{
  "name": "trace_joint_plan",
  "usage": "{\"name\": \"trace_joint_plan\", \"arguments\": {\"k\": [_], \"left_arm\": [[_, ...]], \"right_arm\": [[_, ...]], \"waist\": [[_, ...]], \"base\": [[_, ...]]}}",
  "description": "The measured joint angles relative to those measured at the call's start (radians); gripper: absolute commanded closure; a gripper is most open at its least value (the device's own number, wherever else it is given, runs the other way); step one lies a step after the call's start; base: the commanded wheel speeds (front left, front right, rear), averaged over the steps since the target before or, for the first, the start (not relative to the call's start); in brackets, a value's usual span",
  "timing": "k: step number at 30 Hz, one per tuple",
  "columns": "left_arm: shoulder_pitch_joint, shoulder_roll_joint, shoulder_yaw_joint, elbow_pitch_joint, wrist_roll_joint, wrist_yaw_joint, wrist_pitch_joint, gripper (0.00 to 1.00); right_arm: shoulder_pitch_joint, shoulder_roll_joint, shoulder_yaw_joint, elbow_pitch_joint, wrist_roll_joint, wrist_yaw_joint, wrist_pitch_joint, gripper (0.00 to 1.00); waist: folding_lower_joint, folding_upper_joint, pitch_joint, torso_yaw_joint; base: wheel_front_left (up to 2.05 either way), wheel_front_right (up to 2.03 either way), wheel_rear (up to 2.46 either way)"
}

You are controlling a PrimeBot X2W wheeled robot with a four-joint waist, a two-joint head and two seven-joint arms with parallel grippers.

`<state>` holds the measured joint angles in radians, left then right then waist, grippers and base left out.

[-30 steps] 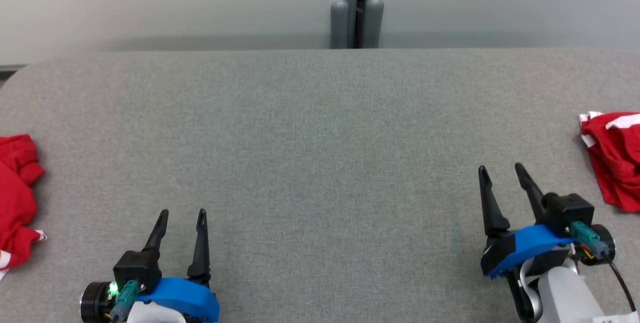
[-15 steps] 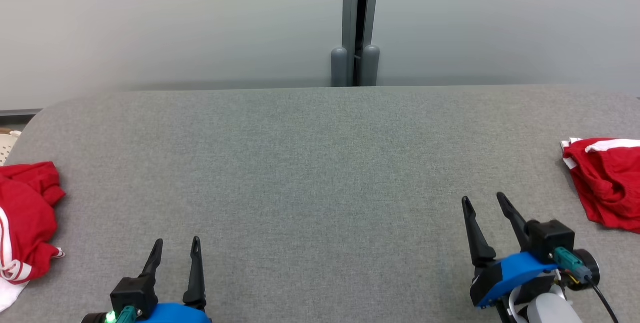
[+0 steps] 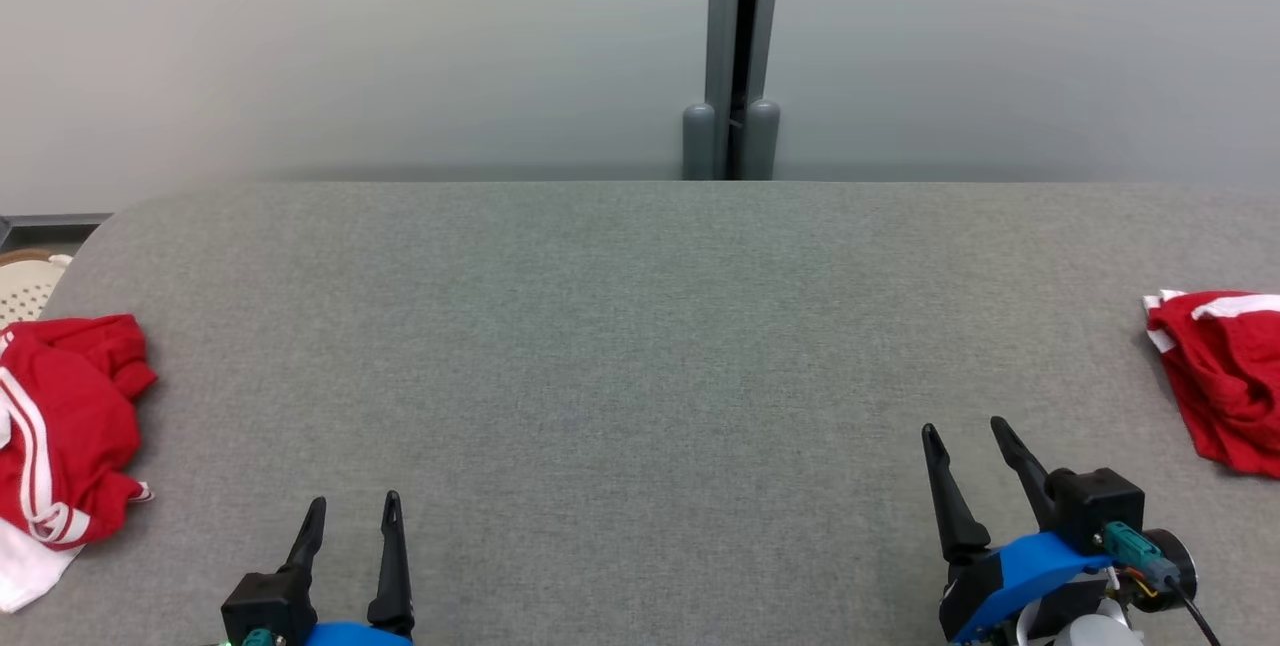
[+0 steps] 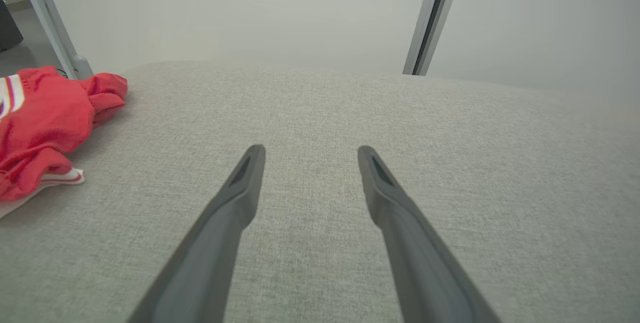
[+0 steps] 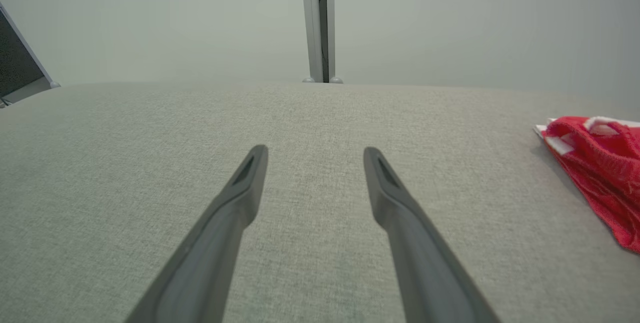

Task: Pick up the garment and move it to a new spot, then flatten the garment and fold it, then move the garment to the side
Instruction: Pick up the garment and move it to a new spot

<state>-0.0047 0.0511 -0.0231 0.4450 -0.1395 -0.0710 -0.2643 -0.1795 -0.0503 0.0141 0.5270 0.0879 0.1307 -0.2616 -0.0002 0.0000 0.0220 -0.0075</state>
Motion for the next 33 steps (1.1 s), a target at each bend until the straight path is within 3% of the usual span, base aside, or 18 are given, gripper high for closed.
{"name": "trace_joint_plan", "arguments": {"k": [6,22,27,33], "left_arm": [[-0.033,0.000,0.010,0.000,-0.001,0.004,0.000,0.00],[-0.016,0.000,0.104,0.013,-0.011,0.018,0.000,0.00],[-0.006,0.000,0.137,0.015,-0.029,0.022,0.000,0.00],[-0.068,0.000,0.183,0.014,-0.043,-0.001,0.000,0.00]], "right_arm": [[-0.001,0.000,-0.004,-0.001,-0.007,0.000,0.000,0.00],[-0.035,0.001,0.049,0.022,0.003,0.000,-0.001,0.00],[-0.046,0.002,0.084,0.030,0.015,0.000,-0.001,0.00],[-0.071,0.001,0.093,0.029,-0.011,0.000,-0.001,0.00]], "waist": [[0.0001,0.0000,0.013,0.076],[0.0002,0.0000,0.049,0.392],[0.0002,0.0000,0.073,0.423],[0.0002,0.0000,0.116,0.403]], "base": [[0.00,0.00,0.00],[0.00,0.00,0.00],[0.00,0.00,0.00],[0.00,0.00,0.00]]}}
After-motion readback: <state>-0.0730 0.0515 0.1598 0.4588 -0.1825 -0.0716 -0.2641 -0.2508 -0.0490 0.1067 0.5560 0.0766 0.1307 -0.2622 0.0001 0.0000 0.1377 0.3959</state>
